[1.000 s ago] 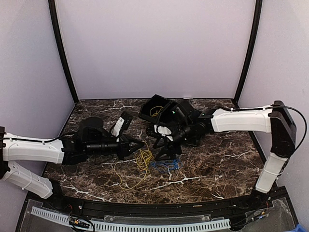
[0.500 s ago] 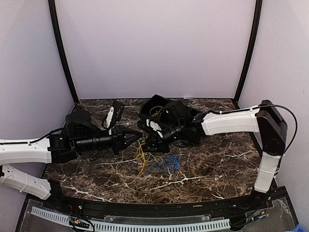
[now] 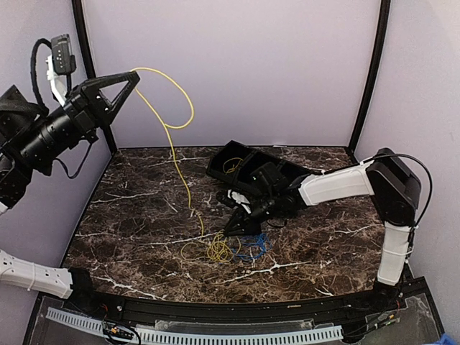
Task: Untangle the cables
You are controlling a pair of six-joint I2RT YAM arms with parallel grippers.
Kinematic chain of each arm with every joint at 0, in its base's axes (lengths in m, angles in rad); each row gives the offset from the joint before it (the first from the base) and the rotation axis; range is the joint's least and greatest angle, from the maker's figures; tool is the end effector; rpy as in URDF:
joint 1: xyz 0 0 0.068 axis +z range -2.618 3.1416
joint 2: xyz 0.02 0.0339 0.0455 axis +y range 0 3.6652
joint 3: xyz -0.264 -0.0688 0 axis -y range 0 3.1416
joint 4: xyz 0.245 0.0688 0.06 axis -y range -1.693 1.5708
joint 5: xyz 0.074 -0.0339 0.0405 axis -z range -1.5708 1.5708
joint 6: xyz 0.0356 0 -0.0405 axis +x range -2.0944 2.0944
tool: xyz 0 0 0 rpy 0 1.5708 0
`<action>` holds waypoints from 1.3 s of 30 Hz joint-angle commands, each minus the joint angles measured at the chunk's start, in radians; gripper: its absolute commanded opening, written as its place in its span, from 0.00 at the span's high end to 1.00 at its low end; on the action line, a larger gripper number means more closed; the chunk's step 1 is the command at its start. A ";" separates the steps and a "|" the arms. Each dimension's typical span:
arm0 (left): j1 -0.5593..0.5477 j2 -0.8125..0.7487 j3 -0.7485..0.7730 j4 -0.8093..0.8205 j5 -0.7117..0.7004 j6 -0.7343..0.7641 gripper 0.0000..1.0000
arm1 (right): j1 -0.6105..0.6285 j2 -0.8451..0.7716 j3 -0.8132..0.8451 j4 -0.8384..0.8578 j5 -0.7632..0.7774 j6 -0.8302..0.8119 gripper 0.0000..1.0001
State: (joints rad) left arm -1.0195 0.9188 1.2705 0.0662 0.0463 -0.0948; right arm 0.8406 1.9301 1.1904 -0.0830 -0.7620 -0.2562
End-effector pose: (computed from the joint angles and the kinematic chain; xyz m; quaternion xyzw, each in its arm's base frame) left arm 0.0873 -0.1451 0.5085 0.2604 0.4790 -0.4539 0.7047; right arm 0.2499 0.3160 0.1667 -0.5664 0.6666 0.4292 0.2251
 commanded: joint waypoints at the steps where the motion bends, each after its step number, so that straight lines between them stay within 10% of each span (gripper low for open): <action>1: -0.002 0.017 0.046 -0.118 -0.103 0.083 1.00 | -0.029 -0.027 -0.012 -0.067 0.029 -0.038 0.86; 12: -0.002 0.192 0.329 -0.072 -0.371 0.267 1.00 | -0.054 -0.207 -0.046 -0.237 0.027 -0.177 0.60; 29: 0.014 0.645 0.843 0.147 -0.350 0.569 1.00 | -0.109 -0.456 -0.180 -0.296 0.122 -0.261 0.51; 39: 0.218 0.915 1.099 0.140 -0.225 0.416 1.00 | -0.149 -0.511 -0.265 -0.222 0.241 -0.280 0.42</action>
State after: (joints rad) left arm -0.8745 1.8061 2.3070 0.1585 -0.2424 0.3935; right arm 0.7025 1.4239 0.9470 -0.3645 -0.5915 -0.5152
